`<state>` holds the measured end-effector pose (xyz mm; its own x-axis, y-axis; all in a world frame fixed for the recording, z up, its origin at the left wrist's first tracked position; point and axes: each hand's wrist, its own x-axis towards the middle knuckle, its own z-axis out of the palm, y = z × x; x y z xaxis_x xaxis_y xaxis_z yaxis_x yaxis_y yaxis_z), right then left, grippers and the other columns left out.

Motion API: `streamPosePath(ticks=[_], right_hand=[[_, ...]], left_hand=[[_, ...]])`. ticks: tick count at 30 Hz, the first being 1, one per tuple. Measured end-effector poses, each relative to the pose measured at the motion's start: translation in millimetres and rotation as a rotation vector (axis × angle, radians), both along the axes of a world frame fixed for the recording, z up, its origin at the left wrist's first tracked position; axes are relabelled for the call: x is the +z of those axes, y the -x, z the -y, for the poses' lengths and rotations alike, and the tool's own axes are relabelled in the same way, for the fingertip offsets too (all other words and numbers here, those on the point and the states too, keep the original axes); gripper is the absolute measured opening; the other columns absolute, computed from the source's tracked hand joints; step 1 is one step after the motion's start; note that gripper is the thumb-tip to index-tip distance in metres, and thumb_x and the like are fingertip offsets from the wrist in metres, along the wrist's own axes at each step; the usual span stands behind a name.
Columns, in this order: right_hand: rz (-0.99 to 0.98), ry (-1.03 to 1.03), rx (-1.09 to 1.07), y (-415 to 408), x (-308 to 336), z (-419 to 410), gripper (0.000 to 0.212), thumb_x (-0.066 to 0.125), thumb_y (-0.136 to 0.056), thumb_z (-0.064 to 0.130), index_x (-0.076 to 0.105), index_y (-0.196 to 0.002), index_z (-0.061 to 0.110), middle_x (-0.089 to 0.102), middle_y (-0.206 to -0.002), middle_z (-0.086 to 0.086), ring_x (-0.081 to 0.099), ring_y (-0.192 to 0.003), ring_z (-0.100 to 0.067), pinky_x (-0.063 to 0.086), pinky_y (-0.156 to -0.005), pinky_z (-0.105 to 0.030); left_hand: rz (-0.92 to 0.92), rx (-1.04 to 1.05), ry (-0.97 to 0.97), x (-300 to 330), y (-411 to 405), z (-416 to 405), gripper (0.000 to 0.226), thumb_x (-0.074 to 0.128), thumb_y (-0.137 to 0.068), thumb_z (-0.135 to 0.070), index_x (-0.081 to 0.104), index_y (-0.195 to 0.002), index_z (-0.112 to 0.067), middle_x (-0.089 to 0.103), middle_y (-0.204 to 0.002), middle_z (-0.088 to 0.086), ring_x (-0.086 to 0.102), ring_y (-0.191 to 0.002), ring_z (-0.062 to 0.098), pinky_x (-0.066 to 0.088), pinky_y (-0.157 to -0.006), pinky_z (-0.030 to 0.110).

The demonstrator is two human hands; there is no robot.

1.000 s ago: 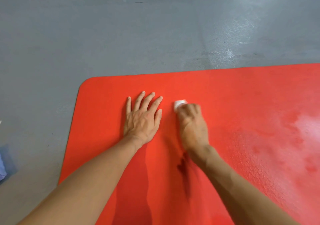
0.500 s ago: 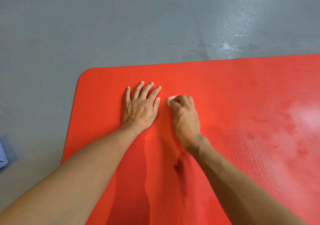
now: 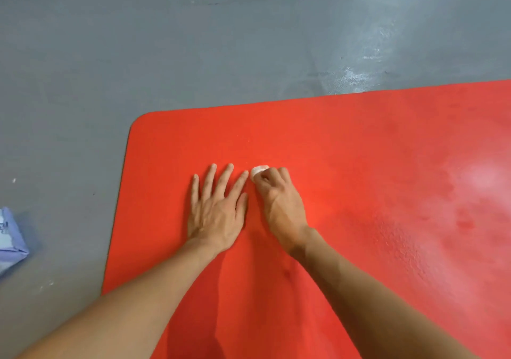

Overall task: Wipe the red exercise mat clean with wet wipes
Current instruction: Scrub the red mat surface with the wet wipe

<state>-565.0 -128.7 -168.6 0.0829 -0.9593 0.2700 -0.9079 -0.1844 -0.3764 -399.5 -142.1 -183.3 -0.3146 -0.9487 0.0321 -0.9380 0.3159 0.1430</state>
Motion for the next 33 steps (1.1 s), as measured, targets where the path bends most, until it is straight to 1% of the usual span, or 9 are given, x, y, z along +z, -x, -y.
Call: streamPosePath(ticks=[3, 6, 8, 14, 20, 23, 26, 29, 33], right_hand=[[-0.155, 0.067, 0.212, 27.0, -3.6, 14.4, 0.035, 0.044, -0.100, 0.015, 0.066, -0.124, 0.002, 0.062, -0.101, -0.007, 0.053, -0.089, -0.028, 0.047, -0.079, -0.031], [-0.123, 0.015, -0.158, 79.0, -5.1, 45.0, 0.034, 0.050, -0.101, 0.011, 0.065, -0.131, 0.007, 0.061, -0.106, -0.012, 0.053, -0.099, -0.036, 0.052, -0.083, -0.042], [-0.073, -0.027, -0.273, 70.4, -4.5, 52.5, 0.037, 0.049, -0.095, 0.005, 0.064, -0.129, 0.002, 0.060, -0.109, -0.016, 0.053, -0.099, -0.039, 0.051, -0.084, -0.046], [-0.132, 0.061, 0.294, -3.2, -2.9, 20.4, 0.035, 0.049, -0.093, 0.010, 0.066, -0.121, -0.003, 0.065, -0.110, -0.011, 0.058, -0.094, -0.029, 0.049, -0.089, -0.034], [-0.055, 0.002, 0.002, 41.2, -2.5, 92.8, 0.026, 0.052, -0.096, 0.002, 0.066, -0.117, 0.010, 0.057, -0.107, -0.009, 0.048, -0.099, -0.031, 0.047, -0.079, -0.038], [-0.023, -0.046, -0.024, 22.2, -3.4, 132.5, 0.022, 0.051, -0.098, 0.002, 0.066, -0.113, 0.009, 0.058, -0.112, -0.009, 0.048, -0.103, -0.031, 0.049, -0.075, -0.042], [-0.054, -0.045, 0.069, 10.6, -2.6, 142.7, 0.026, 0.048, -0.100, 0.006, 0.068, -0.118, 0.007, 0.060, -0.107, -0.010, 0.049, -0.095, -0.033, 0.051, -0.072, -0.046], [-0.033, -0.042, 0.313, 21.9, 1.0, 122.5, 0.041, 0.035, -0.106, 0.024, 0.067, -0.129, 0.012, 0.063, -0.110, -0.005, 0.051, -0.093, -0.028, 0.051, -0.075, -0.040], [-0.062, -0.025, 0.493, 32.5, -3.1, 72.6, 0.035, 0.045, -0.107, 0.017, 0.065, -0.134, 0.010, 0.064, -0.114, -0.004, 0.056, -0.094, -0.025, 0.052, -0.083, -0.036]], left_hand=[[0.011, 0.002, 0.030, -1.8, 1.5, 2.7, 0.056, 0.025, -0.105, -0.051, 0.039, -0.158, -0.041, 0.036, -0.167, -0.003, 0.021, -0.158, 0.030, 0.017, -0.126, 0.060], [0.019, 0.007, 0.029, -1.9, 2.4, 1.4, 0.057, 0.024, -0.105, -0.051, 0.037, -0.159, -0.041, 0.034, -0.168, -0.005, 0.019, -0.159, 0.028, 0.016, -0.126, 0.059], [0.024, 0.010, 0.019, -0.9, 2.6, 2.5, 0.057, 0.023, -0.105, -0.051, 0.037, -0.160, -0.039, 0.034, -0.168, -0.005, 0.019, -0.159, 0.028, 0.017, -0.126, 0.059], [0.015, 0.040, 0.061, -2.7, 4.6, 1.5, 0.066, 0.030, -0.103, -0.050, 0.040, -0.160, -0.018, 0.036, -0.167, -0.004, 0.022, -0.159, 0.025, 0.020, -0.126, 0.057], [0.012, 0.134, 0.054, -1.9, 7.2, 2.0, 0.071, 0.034, -0.101, -0.048, 0.040, -0.158, -0.006, 0.034, -0.168, 0.009, 0.021, -0.159, 0.026, 0.017, -0.128, 0.053], [0.012, 0.131, 0.056, -2.7, 6.6, 1.6, 0.069, 0.034, -0.102, -0.045, 0.039, -0.159, -0.006, 0.033, -0.168, 0.009, 0.020, -0.160, 0.025, 0.017, -0.128, 0.053], [0.016, 0.128, 0.062, -3.0, 5.6, 2.1, 0.068, 0.034, -0.103, -0.044, 0.039, -0.159, -0.006, 0.032, -0.169, 0.009, 0.019, -0.160, 0.025, 0.018, -0.128, 0.053], [0.017, 0.124, 0.079, -4.0, 5.4, 2.3, 0.067, 0.035, -0.103, -0.043, 0.041, -0.158, -0.005, 0.034, -0.168, 0.009, 0.022, -0.159, 0.026, 0.020, -0.127, 0.053], [0.023, 0.124, 0.089, -3.5, 5.4, 2.9, 0.068, 0.033, -0.102, -0.043, 0.042, -0.157, -0.005, 0.036, -0.167, 0.010, 0.024, -0.158, 0.026, 0.021, -0.127, 0.054]])
